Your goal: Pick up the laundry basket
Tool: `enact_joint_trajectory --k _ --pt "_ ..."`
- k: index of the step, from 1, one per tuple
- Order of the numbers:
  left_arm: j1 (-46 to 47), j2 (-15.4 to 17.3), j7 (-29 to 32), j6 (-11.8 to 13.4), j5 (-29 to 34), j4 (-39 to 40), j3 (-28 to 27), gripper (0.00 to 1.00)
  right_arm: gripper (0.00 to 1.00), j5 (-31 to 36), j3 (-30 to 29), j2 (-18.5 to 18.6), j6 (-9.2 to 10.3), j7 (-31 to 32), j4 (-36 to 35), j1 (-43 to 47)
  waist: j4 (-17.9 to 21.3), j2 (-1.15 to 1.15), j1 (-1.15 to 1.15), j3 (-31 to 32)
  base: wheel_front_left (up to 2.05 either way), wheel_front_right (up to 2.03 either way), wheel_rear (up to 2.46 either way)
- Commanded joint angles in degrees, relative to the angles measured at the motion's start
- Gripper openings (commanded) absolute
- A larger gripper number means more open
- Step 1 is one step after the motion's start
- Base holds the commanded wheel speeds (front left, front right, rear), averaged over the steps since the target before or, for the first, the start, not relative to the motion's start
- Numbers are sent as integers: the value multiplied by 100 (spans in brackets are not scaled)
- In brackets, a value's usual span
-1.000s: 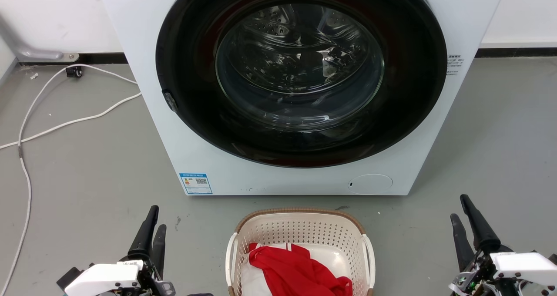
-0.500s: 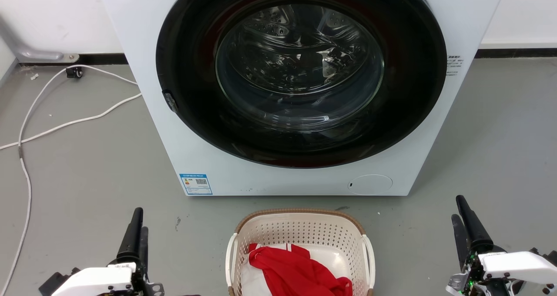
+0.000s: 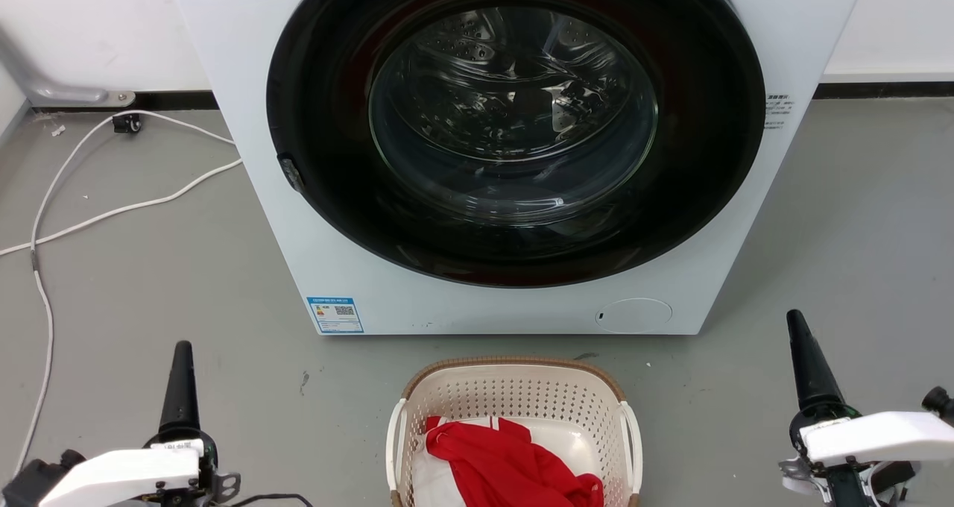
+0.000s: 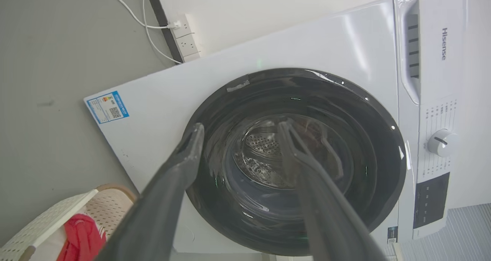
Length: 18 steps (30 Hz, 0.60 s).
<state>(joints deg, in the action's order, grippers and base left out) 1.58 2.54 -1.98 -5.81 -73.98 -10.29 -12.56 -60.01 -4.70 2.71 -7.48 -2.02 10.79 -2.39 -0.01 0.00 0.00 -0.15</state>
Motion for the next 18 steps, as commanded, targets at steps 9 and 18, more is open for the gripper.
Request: enact_joint_trajectory --k 9,18 --pt "-162 27 -222 252 1288 867 250 100 100 1476 244 23 -1 -223 -559 -37 3 0 0 -14 0 0 0" --pt "-346 29 -368 227 2337 1210 730 100 100 2369 400 23 -1 -369 -785 37 22 0 0 -19 0 0 0"
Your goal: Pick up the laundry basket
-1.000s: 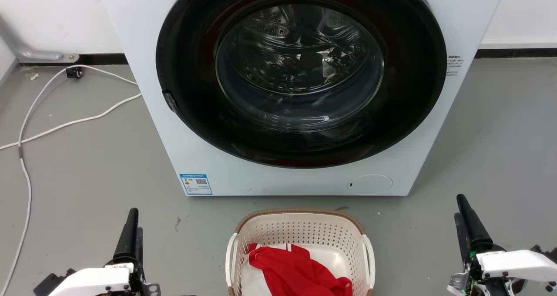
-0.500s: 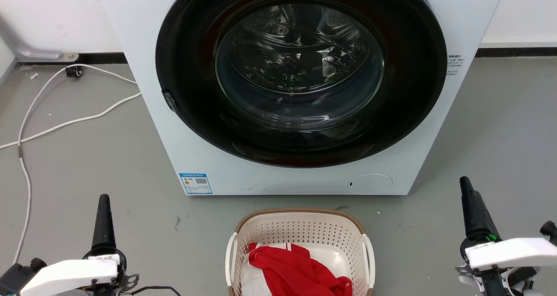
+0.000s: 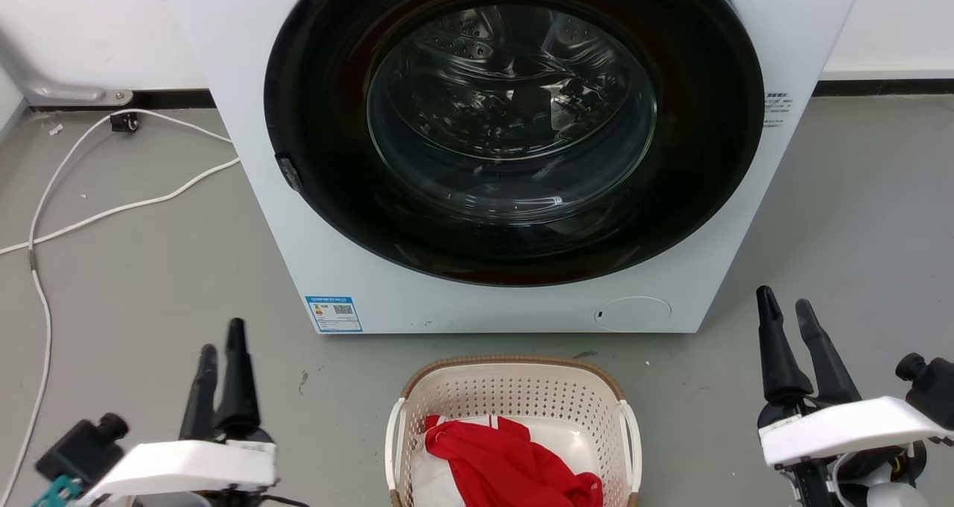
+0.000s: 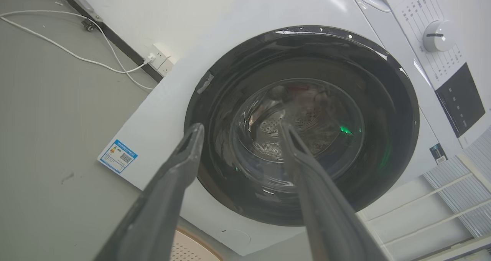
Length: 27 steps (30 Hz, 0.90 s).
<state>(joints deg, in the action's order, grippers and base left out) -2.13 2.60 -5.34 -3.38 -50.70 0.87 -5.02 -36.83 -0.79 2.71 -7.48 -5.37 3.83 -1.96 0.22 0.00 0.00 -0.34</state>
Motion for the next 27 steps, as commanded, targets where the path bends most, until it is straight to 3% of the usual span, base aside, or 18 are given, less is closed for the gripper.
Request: enact_joint_trajectory --k 1,19,27 --pt "9 24 -54 -23 141 122 40 100 100 138 21 23 -1 -51 -107 4 1 0 0 0 0 0 0" --pt "-168 41 -345 -61 2361 384 958 100 100 1512 139 25 -1 -342 78 178 25 0 0 36 0 0 0" --pt "-207 182 -460 132 2970 326 1305 100 100 2051 81 25 -1 -452 292 213 37 0 0 58 0 0 0"
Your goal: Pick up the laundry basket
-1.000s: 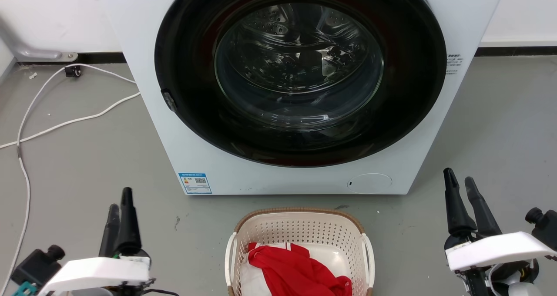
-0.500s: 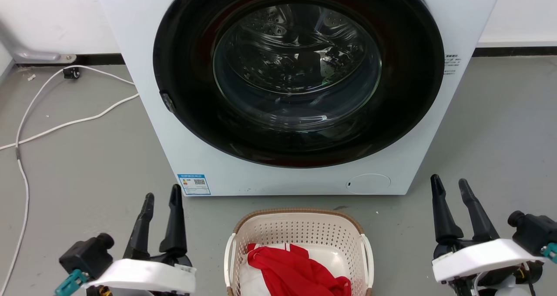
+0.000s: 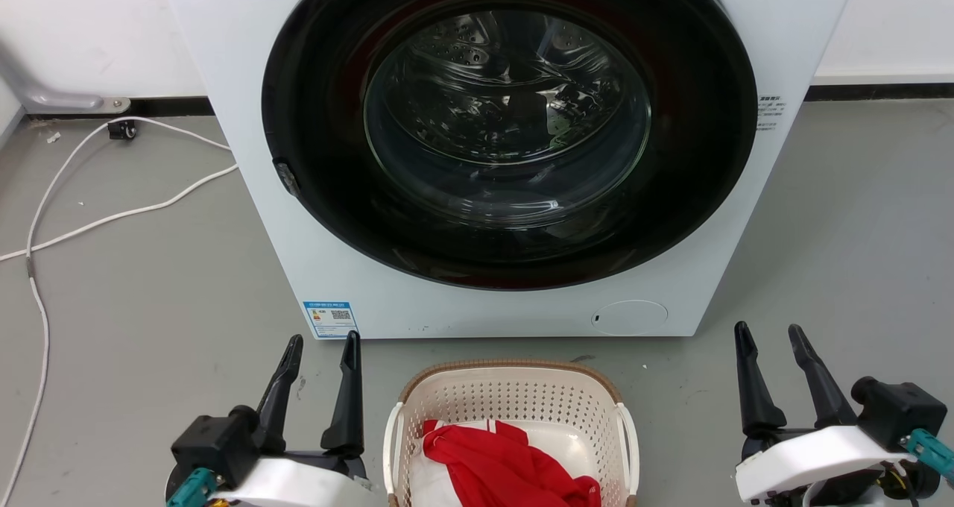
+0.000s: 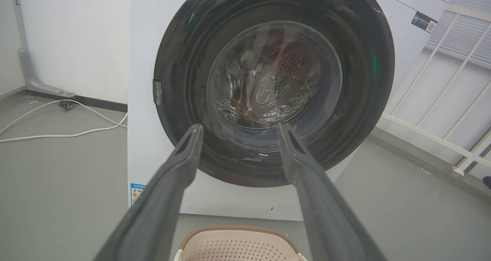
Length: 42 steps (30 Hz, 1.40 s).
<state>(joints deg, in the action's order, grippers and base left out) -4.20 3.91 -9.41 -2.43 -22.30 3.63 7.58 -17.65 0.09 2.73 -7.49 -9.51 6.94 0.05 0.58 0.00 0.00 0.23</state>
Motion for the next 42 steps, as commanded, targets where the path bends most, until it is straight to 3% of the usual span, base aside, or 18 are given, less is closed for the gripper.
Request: enact_joint_trajectory --k 1,15,26,42 --pt "-4 72 -65 76 205 44 88 100 100 192 -5 23 0 -55 3 16 1 0 0 2 0 0 0" --pt "-86 346 -251 645 913 -130 623 100 100 974 -44 23 0 -238 256 -32 21 0 0 15 0 0 0" --pt "-123 441 -373 854 1354 -192 842 100 100 1238 -23 24 1 -373 171 -29 28 0 0 19 0 0 0" --pt "-340 89 -564 374 1809 -174 377 100 100 1659 -15 23 1 -553 296 5 59 0 0 52 0 0 0"
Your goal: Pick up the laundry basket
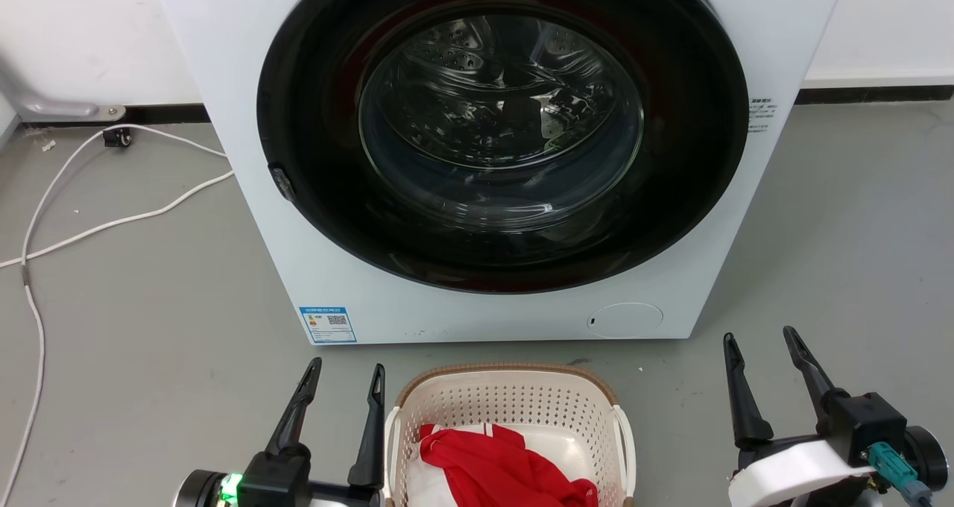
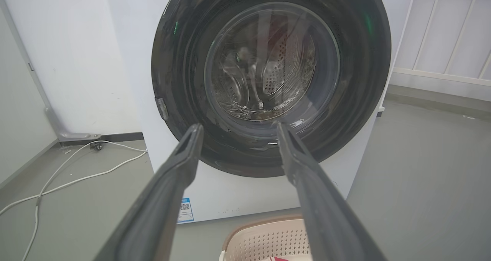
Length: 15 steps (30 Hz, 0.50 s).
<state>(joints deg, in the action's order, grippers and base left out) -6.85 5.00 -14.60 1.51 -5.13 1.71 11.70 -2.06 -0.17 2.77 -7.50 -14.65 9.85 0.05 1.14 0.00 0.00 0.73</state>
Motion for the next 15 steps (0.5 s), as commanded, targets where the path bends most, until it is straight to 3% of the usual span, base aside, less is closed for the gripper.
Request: enact_joint_trajectory --k 1,15 --pt "-91 -46 -53 -38 107 17 -67 100 100 86 7 19 2 -49 10 7 7 0 0 5 0 0 0" --pt "-103 -182 -63 -328 188 -12 -299 100 100 -101 -19 18 2 -60 74 -31 41 0 0 20 0 0 0"
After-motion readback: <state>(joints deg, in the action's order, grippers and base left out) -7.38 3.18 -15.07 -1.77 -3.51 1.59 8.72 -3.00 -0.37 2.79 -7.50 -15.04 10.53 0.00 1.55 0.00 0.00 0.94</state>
